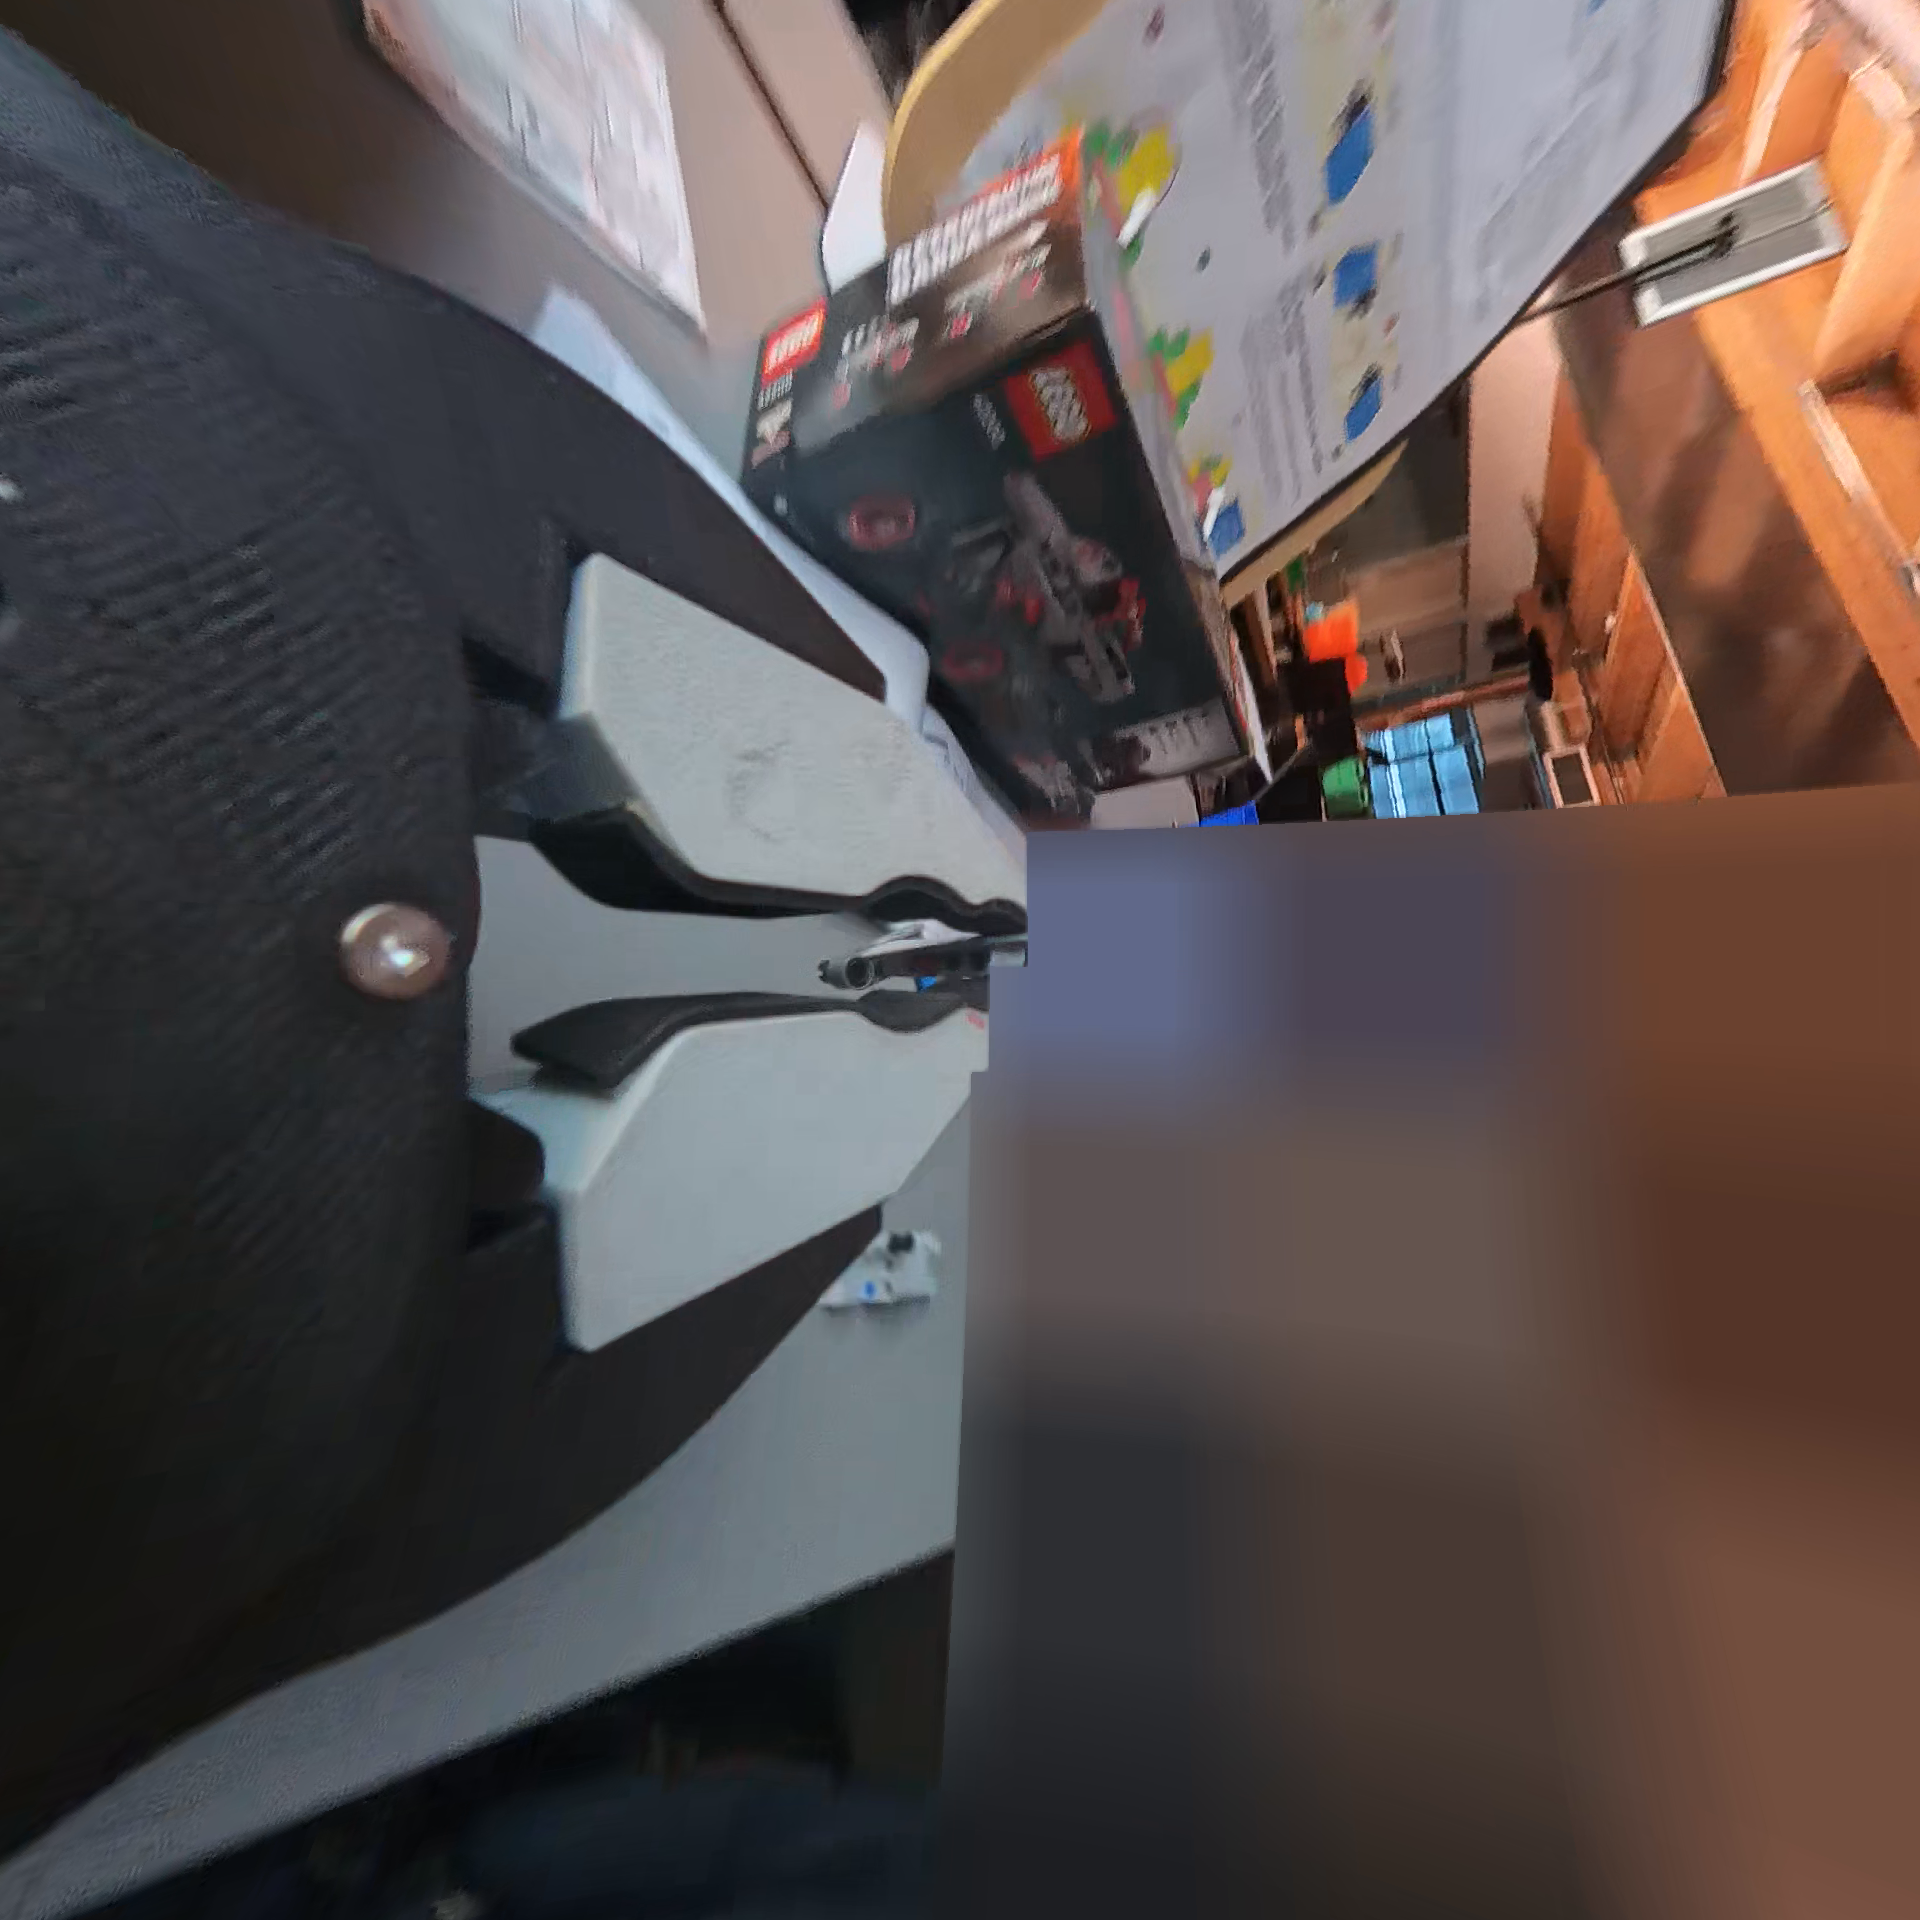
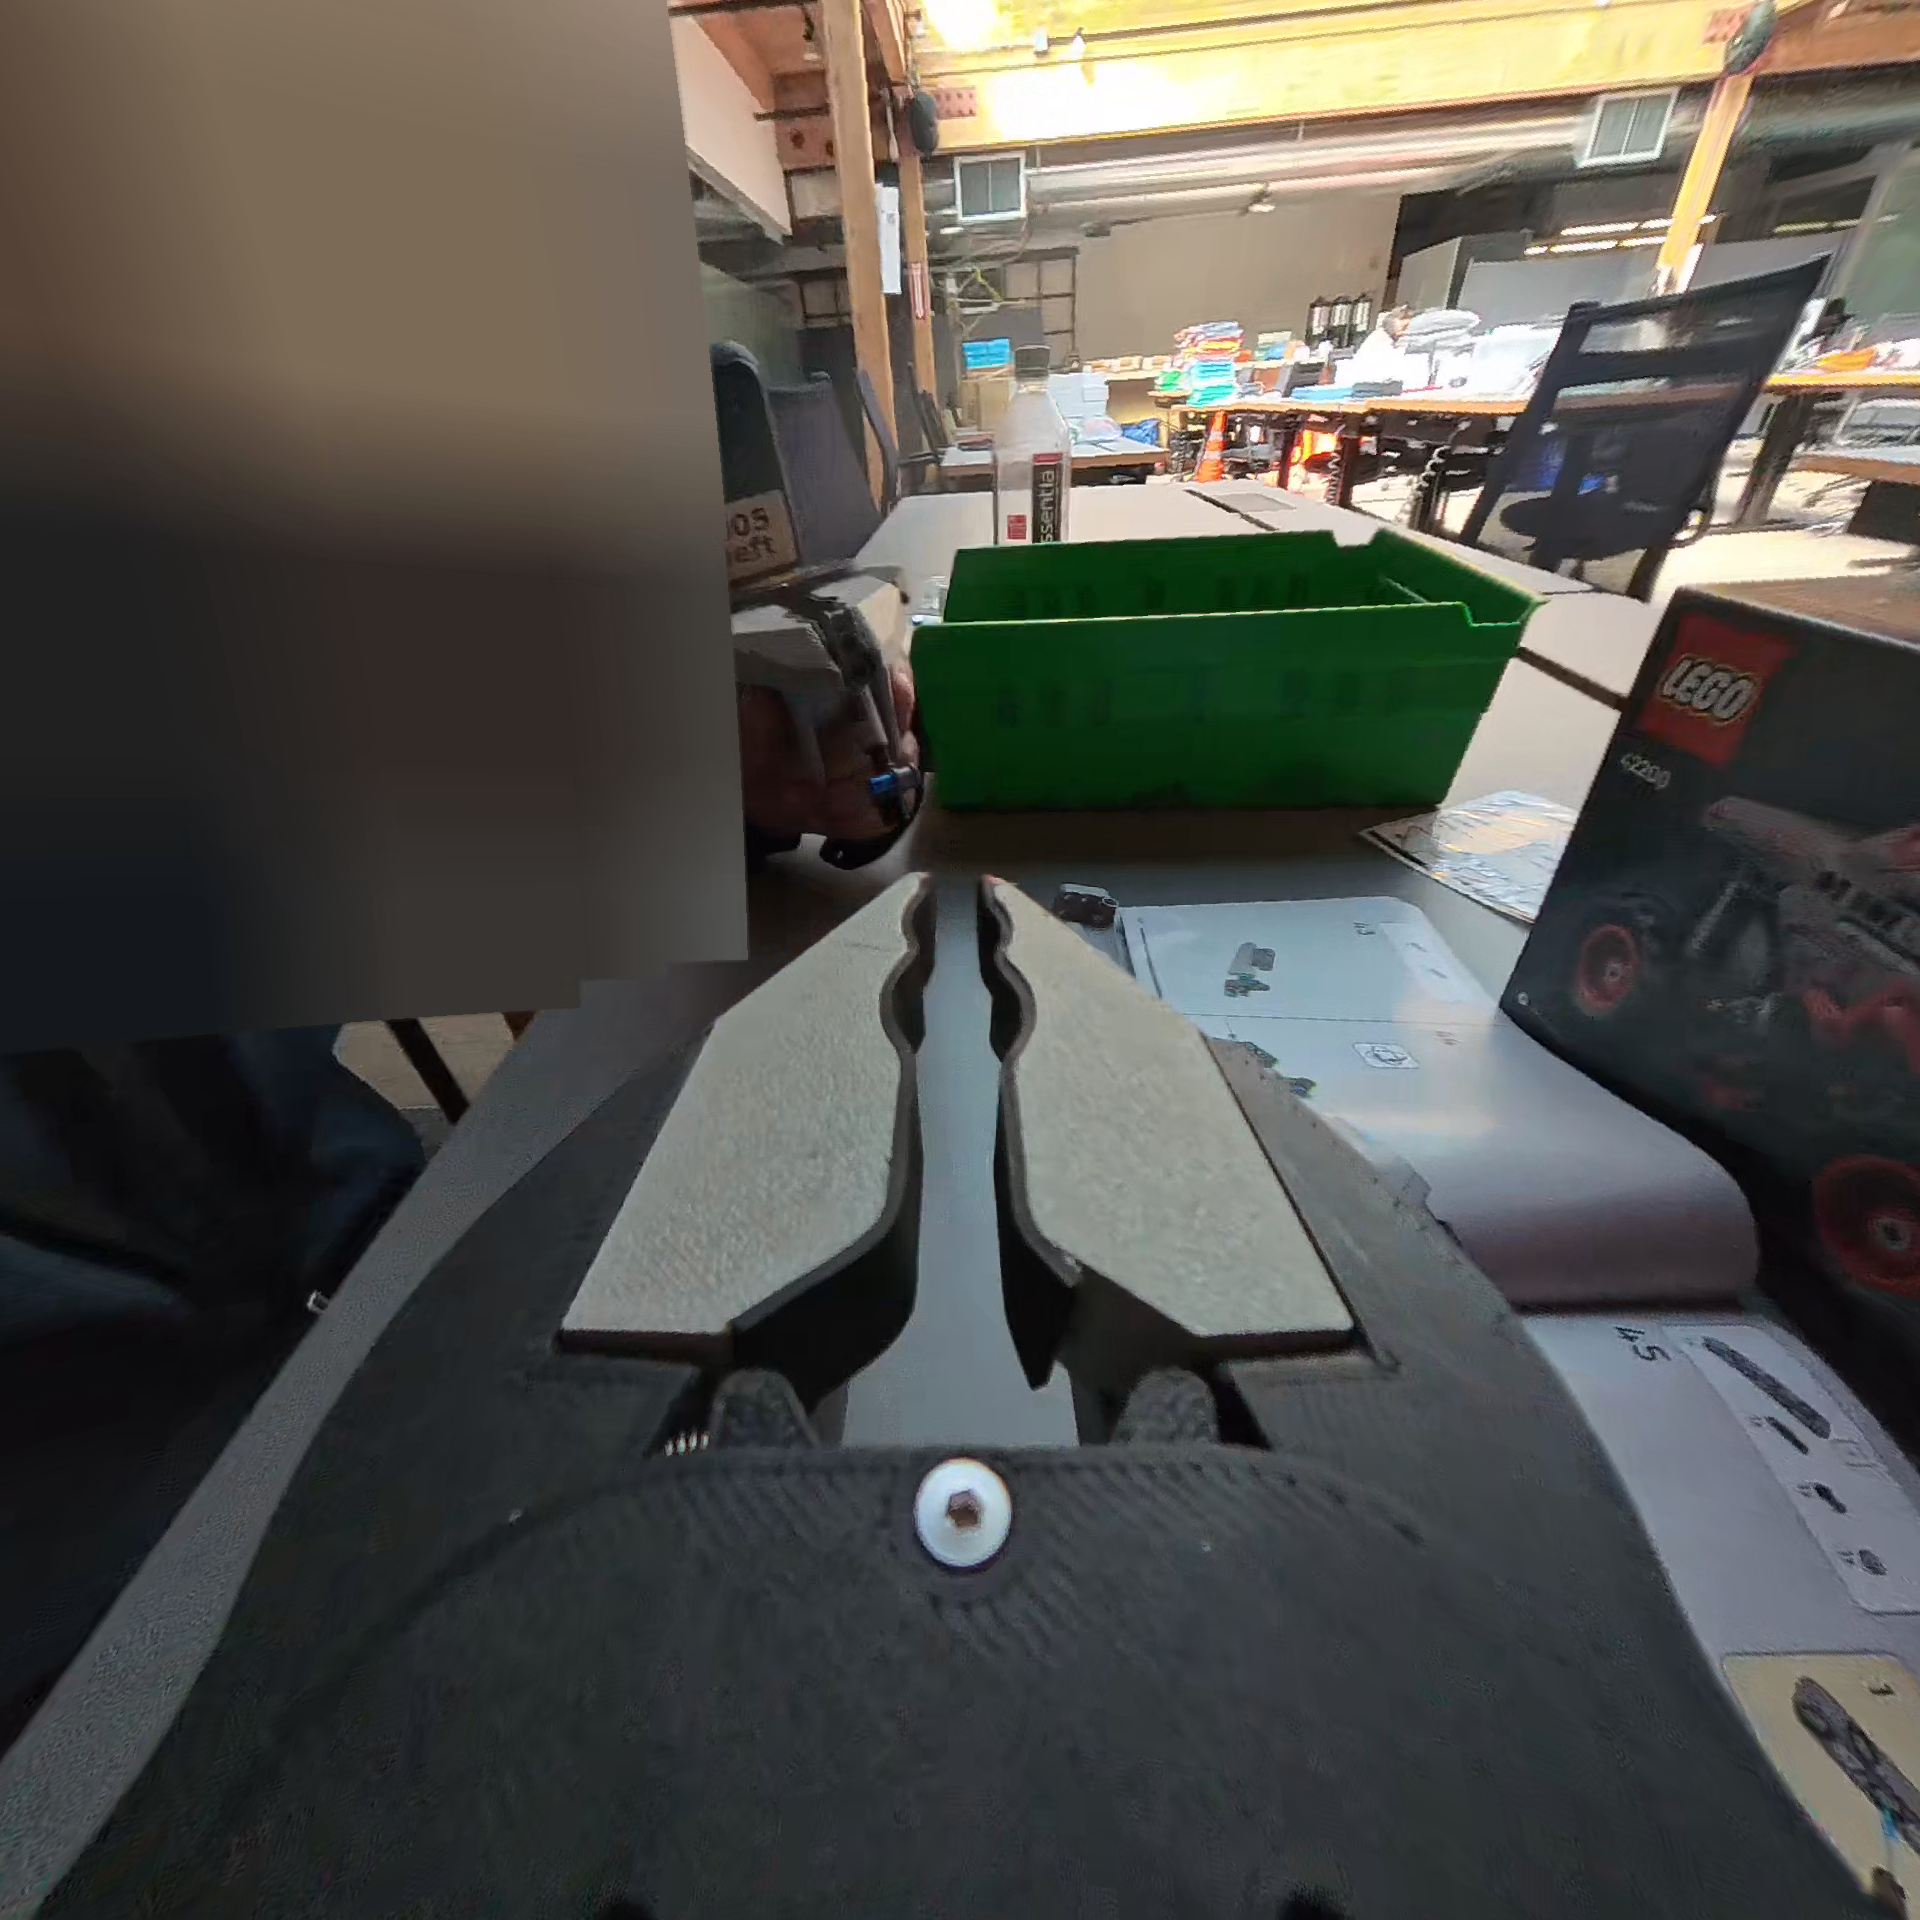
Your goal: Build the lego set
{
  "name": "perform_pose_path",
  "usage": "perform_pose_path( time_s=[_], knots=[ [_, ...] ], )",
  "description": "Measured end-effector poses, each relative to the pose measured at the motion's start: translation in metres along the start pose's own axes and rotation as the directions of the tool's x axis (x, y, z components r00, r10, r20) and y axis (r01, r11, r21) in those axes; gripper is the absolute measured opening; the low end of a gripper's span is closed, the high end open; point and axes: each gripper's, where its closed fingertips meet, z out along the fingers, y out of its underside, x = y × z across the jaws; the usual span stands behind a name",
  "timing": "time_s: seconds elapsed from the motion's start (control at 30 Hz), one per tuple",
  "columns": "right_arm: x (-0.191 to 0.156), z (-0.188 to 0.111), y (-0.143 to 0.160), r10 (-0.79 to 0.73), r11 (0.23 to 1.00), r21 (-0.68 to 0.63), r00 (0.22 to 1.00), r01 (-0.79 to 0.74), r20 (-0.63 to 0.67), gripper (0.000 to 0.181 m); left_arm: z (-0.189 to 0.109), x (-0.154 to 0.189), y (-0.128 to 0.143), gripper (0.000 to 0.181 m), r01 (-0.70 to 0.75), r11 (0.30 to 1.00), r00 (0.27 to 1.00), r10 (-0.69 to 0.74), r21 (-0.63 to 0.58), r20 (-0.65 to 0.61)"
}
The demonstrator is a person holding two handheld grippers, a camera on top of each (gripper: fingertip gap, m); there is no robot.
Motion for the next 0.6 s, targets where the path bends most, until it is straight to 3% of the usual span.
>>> perform_pose_path(
  time_s=[0.03, 0.17, 0.4, 0.6],
  knots=[
    [0.000, 0.002, 0.003, -0.026, 1.000, -0.006, 1.000, 0.026, -0.017, 0.003, -0.003, 0.002, 0.001, 0.005, -0.060, 0.998, 0.998, 0.060, -0.010, 0.021],
    [0.001, 0.010, 0.016, -0.069, 0.997, -0.038, 0.996, 0.067, -0.052, 0.000, -0.014, 0.000, 0.000, 0.005, -0.219, 0.975, 0.970, 0.221, -0.029, 0.102],
    [0.003, 0.017, 0.021, -0.024, 0.998, -0.054, 1.000, 0.023, -0.018, 0.000, -0.009, -0.004, 0.015, 0.004, -0.108, 0.992, 0.991, 0.112, -0.067, 0.072],
    [0.002, 0.019, 0.024, -0.009, 0.997, -0.075, 1.000, 0.009, -0.001, 0.002, 0.001, 0.000, 0.026, 0.005, -0.212, 0.968, 0.973, 0.222, -0.136, 0.065]
  ],
)
